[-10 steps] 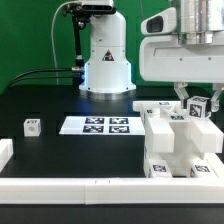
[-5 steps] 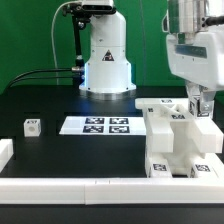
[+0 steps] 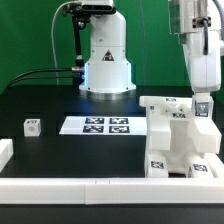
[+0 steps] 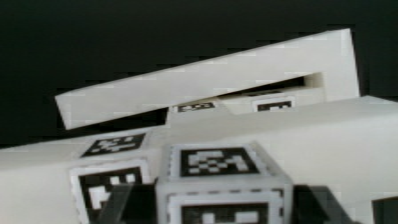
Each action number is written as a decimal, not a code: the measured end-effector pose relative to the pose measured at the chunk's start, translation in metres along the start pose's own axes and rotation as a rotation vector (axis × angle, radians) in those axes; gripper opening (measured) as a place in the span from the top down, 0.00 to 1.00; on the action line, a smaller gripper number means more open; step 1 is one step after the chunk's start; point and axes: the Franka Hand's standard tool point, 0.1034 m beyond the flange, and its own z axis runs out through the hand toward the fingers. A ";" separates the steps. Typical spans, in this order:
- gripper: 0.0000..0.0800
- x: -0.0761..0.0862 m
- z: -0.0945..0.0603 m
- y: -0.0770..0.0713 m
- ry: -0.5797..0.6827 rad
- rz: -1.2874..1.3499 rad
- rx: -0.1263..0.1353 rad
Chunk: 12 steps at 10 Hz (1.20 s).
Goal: Assemble chair
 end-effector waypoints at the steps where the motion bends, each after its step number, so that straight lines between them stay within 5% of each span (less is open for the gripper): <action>1: 0.63 0.000 0.001 0.001 0.001 -0.010 -0.003; 3: 0.27 0.000 0.001 0.001 0.002 -0.011 -0.004; 6: 0.19 0.001 0.001 0.000 0.002 -0.053 -0.003; 10: 0.19 0.018 -0.040 -0.010 -0.047 -0.155 0.041; 12: 0.19 0.020 -0.039 -0.007 -0.045 -0.166 0.038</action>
Offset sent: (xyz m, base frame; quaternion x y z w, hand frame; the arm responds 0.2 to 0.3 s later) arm 0.0000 0.0000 0.0000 0.0000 0.0000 0.0000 1.0000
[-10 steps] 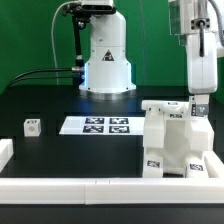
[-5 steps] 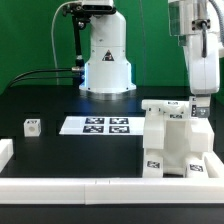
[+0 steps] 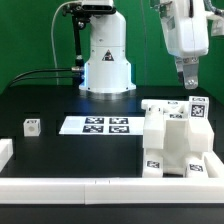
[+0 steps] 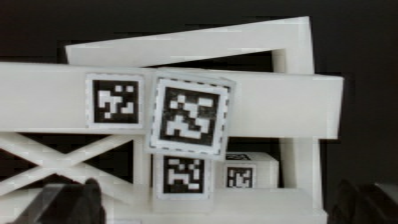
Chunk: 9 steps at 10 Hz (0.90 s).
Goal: Assemble chair
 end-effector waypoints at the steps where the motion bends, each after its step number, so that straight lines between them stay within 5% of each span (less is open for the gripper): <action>1: 0.19 0.000 0.001 0.000 0.001 -0.002 -0.001; 7: 0.19 0.005 0.002 0.002 0.000 -0.045 -0.002; 9: 0.19 0.045 -0.008 0.008 -0.016 -0.127 0.009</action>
Offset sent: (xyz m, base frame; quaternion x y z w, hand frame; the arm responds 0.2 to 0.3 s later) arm 0.0000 0.0000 0.0000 0.0000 0.0000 0.0000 1.0000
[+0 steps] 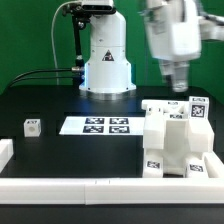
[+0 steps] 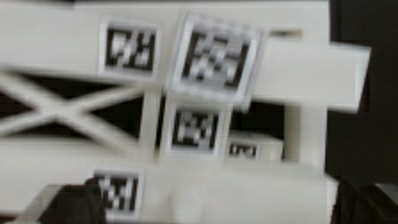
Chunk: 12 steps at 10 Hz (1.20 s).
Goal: Assemble chair
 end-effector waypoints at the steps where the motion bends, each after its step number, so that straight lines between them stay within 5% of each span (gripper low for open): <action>1: 0.19 0.014 -0.006 0.001 -0.012 -0.048 0.004; 6: 0.19 0.010 -0.003 0.004 -0.012 -0.218 -0.005; 7: 0.19 0.020 0.001 0.009 0.001 -0.369 -0.003; 11: 0.19 0.103 0.009 0.038 0.016 -0.778 -0.056; 12: 0.19 0.109 0.012 0.041 0.035 -0.825 -0.061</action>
Offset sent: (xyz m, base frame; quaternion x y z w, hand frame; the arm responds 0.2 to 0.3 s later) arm 0.0000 0.0000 0.0000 0.0000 0.0000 -0.0650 0.9979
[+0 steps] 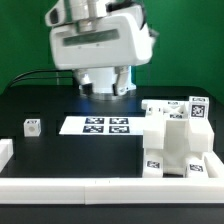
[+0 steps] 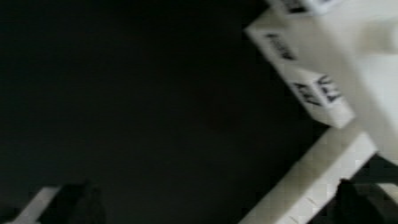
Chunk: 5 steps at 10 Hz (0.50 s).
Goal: Assemble chair
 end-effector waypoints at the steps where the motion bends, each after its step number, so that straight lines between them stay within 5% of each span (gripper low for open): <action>1: 0.19 0.000 -0.001 -0.001 -0.001 -0.084 -0.001; 4: 0.19 0.001 0.002 0.008 -0.006 -0.308 0.002; 5: 0.19 0.000 0.007 0.029 -0.046 -0.367 0.004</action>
Offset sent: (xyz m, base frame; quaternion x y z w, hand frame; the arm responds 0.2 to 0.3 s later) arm 0.0000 0.0000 0.0000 0.0000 0.0000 -0.1938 0.9810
